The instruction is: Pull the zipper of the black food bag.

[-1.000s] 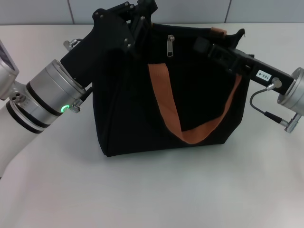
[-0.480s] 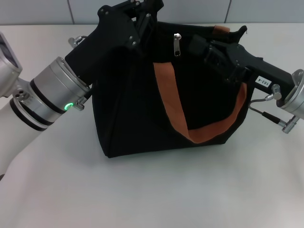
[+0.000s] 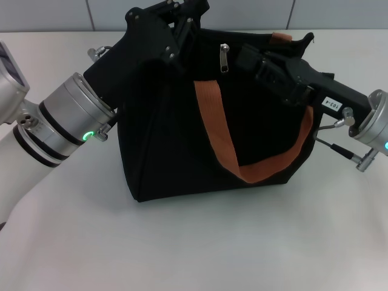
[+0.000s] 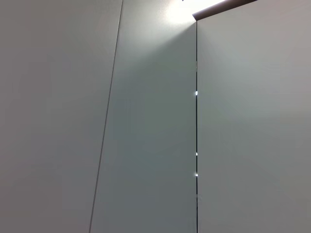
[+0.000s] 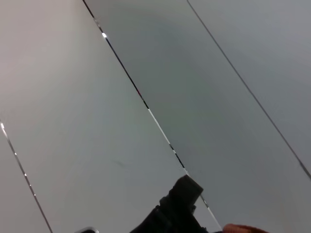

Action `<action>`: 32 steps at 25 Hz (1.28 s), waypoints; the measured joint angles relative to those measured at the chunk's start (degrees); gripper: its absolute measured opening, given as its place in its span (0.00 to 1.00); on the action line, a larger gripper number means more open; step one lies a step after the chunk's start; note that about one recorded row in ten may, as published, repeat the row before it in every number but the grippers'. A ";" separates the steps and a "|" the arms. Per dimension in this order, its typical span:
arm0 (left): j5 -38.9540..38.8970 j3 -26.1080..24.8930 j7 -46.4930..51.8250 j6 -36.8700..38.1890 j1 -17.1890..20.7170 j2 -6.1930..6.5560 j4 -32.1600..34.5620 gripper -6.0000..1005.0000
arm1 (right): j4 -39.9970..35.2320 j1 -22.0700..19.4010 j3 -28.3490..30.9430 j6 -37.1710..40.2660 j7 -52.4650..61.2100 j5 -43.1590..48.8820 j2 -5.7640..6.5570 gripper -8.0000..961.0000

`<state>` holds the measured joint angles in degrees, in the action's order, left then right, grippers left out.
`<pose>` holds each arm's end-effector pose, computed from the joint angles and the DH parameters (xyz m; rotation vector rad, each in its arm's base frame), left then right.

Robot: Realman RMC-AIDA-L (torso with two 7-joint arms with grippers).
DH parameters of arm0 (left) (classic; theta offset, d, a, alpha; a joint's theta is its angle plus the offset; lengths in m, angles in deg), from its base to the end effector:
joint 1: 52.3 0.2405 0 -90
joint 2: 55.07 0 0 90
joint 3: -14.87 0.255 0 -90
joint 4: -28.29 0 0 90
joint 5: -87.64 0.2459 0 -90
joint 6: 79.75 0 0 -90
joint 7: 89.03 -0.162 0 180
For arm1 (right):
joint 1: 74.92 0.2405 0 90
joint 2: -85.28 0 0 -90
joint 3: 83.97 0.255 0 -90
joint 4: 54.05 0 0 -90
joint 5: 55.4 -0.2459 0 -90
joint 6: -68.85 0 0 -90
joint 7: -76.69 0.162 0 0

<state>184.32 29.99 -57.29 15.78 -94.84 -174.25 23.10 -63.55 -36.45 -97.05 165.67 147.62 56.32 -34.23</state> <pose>-0.1842 0.3649 -0.0646 -2.1373 -0.2004 -1.4747 0.2242 0.3579 -0.0476 -2.4177 0.8210 1.4933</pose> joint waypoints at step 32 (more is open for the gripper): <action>-0.01 0.00 0.00 -0.03 0.48 0.00 -0.57 0.05 | 1.03 1.11 -5.53 0.21 11.55 -0.20 0.11 0.25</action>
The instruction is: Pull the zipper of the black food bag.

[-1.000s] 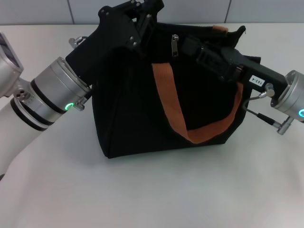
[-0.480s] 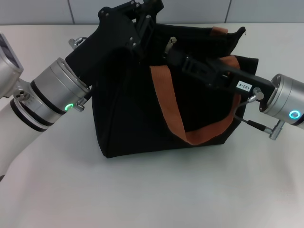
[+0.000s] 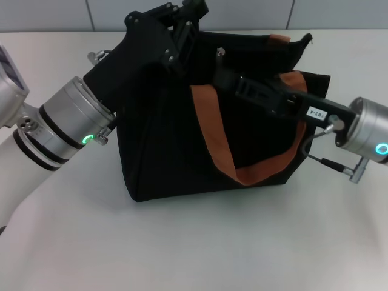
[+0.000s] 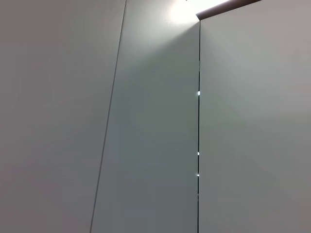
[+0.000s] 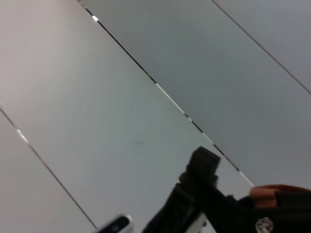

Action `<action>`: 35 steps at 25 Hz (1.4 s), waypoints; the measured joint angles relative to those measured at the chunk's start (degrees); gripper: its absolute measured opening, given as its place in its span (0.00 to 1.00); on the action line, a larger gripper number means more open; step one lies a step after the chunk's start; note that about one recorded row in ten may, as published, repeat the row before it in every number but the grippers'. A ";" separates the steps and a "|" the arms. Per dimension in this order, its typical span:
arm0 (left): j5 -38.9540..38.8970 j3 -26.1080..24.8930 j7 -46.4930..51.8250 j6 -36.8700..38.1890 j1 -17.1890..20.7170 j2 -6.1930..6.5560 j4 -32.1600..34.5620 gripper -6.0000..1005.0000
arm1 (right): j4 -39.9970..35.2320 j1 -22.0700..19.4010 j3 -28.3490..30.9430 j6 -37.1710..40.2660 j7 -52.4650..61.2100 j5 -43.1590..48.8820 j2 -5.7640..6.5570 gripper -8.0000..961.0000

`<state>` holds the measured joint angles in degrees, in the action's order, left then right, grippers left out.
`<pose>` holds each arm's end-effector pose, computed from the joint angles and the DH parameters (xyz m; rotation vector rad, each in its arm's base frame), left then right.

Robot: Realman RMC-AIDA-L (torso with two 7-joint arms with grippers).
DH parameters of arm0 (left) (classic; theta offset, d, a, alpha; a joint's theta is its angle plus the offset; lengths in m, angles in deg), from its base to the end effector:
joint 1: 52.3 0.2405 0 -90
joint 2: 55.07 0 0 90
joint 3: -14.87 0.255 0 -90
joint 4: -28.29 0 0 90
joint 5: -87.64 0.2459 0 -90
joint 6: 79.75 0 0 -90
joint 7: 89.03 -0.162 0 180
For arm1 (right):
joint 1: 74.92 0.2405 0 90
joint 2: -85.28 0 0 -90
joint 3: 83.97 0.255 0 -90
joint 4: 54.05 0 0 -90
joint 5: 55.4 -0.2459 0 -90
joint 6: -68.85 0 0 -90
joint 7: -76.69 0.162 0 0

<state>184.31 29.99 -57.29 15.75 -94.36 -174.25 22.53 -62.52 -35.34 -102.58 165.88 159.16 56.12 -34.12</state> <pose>-0.1867 0.3620 -0.0663 -2.1345 -0.2199 -1.4764 0.2149 0.3512 -0.0610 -2.5215 1.0972 1.5118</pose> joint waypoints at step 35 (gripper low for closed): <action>-0.01 0.09 -0.01 0.18 -1.25 0.00 -0.86 0.06 | -9.97 3.27 -8.66 -2.95 7.44 -0.74 -0.08 0.25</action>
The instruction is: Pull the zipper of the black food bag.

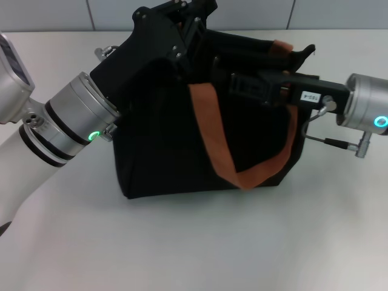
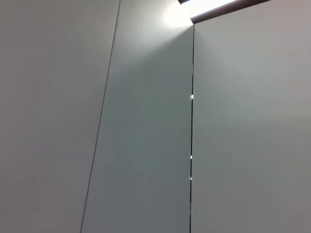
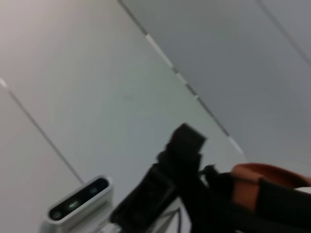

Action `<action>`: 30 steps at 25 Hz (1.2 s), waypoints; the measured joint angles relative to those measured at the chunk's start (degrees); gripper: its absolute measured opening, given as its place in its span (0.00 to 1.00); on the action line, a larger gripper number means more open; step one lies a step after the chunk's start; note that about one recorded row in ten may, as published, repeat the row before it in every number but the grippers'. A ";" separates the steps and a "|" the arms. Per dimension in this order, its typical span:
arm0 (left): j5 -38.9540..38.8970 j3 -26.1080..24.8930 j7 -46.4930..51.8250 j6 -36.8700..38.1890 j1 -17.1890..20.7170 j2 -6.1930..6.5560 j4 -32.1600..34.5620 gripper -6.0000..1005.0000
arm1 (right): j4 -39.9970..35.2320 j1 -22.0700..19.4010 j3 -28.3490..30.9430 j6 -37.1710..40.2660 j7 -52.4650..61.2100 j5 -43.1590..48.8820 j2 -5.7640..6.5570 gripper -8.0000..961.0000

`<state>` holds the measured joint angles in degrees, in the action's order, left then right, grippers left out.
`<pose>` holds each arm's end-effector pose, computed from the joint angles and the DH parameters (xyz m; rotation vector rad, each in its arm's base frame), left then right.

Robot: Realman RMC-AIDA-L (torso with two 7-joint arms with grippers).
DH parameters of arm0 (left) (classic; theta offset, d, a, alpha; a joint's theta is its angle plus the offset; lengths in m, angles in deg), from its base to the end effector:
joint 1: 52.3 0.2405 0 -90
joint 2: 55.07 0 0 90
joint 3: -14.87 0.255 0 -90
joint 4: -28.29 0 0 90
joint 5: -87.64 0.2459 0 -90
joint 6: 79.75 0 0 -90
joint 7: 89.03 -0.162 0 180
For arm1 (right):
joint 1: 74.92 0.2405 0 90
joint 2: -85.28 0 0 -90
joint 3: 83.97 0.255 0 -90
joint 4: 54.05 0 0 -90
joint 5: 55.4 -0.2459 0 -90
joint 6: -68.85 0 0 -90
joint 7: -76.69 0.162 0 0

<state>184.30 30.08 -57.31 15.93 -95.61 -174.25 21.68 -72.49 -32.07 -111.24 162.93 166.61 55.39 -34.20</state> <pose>-0.1775 0.3634 -0.0687 -2.1449 -0.2100 -1.5020 0.2001 0.3811 -0.0483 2.6765 -1.0325 -1.2726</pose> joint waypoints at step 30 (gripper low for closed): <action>0.02 -0.09 0.01 -0.16 0.04 -0.09 0.02 0.06 | 0.41 -0.70 0.15 -1.76 -0.35 -2.10 -0.20 0.07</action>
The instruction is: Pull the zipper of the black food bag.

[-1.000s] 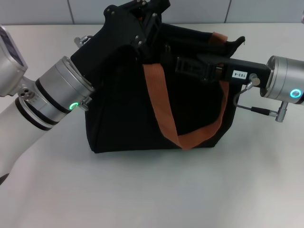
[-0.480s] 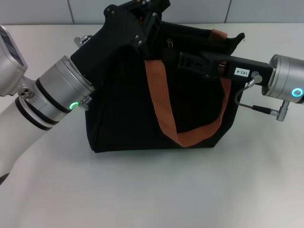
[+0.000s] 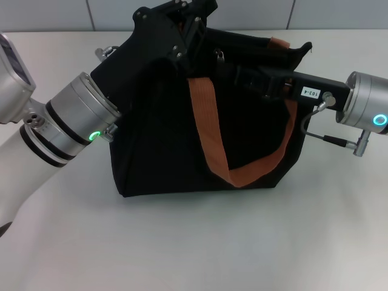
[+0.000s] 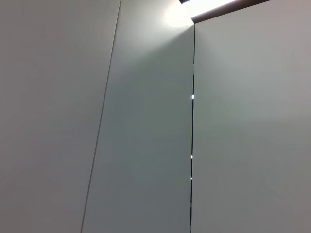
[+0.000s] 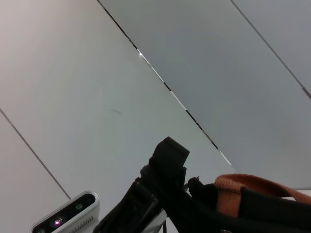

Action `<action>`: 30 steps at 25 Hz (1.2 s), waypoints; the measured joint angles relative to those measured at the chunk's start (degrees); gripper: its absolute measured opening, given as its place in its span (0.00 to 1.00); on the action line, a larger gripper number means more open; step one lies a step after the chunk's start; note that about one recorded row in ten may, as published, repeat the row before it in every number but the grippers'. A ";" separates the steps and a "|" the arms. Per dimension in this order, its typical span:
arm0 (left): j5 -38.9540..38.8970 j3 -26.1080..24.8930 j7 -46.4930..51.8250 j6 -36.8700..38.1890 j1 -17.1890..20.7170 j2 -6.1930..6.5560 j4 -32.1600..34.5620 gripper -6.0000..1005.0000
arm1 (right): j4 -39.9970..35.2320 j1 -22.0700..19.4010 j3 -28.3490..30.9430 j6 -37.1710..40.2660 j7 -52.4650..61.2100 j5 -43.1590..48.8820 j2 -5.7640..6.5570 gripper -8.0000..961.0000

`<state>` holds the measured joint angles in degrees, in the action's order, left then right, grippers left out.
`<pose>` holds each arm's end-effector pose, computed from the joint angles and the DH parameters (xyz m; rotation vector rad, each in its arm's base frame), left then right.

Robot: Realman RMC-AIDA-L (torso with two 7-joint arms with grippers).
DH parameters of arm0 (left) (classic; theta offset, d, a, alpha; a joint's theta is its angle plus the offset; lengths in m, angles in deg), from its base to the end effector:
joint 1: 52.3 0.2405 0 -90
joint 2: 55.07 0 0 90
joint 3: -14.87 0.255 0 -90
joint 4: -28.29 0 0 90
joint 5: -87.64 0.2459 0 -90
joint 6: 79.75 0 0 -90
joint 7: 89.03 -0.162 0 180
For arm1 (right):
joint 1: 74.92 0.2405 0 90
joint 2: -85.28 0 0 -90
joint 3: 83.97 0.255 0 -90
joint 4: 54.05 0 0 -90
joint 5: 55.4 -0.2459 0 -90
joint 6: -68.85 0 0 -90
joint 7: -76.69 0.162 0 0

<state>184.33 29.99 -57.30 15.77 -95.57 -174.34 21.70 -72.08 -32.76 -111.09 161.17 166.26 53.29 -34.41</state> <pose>-0.1776 0.3634 -0.0694 -2.1442 -0.2139 -1.5002 0.2044 0.3844 -0.0481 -2.6152 1.0554 1.2977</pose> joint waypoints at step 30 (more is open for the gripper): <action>-0.33 -0.55 0.00 0.06 0.43 0.00 0.57 0.07 | -0.71 -4.24 0.95 -2.32 -2.20 -3.18 0.26 0.01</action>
<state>184.00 29.44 -57.30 15.83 -95.14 -174.34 22.27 -72.79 -37.01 -110.14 158.85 164.06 50.11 -34.15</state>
